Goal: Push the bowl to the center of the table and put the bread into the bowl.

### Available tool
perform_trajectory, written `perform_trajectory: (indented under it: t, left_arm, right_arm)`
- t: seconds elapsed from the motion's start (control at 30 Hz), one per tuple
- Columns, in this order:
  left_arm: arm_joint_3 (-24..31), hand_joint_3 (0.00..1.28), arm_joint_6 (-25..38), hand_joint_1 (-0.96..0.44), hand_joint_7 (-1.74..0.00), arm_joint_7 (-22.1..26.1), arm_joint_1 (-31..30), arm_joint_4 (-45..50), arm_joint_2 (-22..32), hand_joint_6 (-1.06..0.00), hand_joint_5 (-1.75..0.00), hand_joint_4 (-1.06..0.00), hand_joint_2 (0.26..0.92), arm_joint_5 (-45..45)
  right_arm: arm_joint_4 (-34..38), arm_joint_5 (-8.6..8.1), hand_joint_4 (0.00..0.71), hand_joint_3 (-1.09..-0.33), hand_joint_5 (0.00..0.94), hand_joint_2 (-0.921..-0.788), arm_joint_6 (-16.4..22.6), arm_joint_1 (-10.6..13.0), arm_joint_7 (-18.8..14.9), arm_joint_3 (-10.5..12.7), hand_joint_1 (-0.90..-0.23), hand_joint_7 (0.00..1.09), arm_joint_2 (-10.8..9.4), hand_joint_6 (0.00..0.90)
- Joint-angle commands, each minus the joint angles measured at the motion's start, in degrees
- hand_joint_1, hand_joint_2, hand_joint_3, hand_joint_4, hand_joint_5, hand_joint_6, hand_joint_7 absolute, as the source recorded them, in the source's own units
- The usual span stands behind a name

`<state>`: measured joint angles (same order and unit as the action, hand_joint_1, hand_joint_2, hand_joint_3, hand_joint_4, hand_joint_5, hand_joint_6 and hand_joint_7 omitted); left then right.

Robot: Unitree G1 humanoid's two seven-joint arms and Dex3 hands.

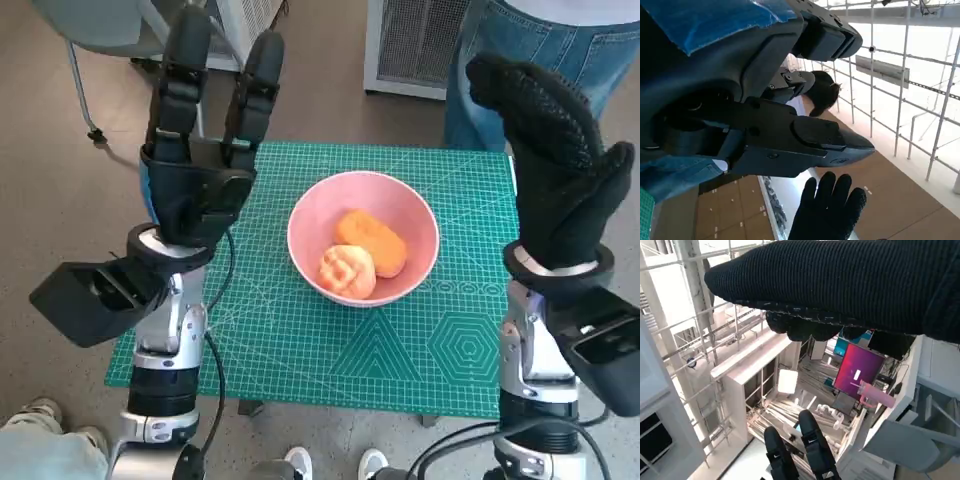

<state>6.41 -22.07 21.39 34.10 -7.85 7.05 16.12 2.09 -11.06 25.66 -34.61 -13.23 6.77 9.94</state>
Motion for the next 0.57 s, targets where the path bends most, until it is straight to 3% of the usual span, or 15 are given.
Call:
perform_trajectory:
  t: [0.03, 0.57]
  left_arm:
    - [-0.67, 0.08, -0.04, -0.22, -0.02, -0.4, -1.1, 1.13, -0.04, -0.34, -0.02, -0.28, 0.921, -0.93]
    - [-1.05, 0.09, -0.49, -0.22, -0.02, -1.71, -1.53, 1.42, 0.24, -0.35, 0.0, -0.25, 0.921, -3.31]
  right_arm:
    - [0.29, 0.45, 0.294, -0.721, 0.034, -0.921, -0.58, 0.32, -0.14, -0.01, -0.621, 0.66, 0.45, 0.053]
    - [0.88, -0.11, 0.295, -0.723, 0.031, -0.921, -0.87, 0.3, 0.18, -0.05, -0.624, 0.65, -0.18, 0.057]
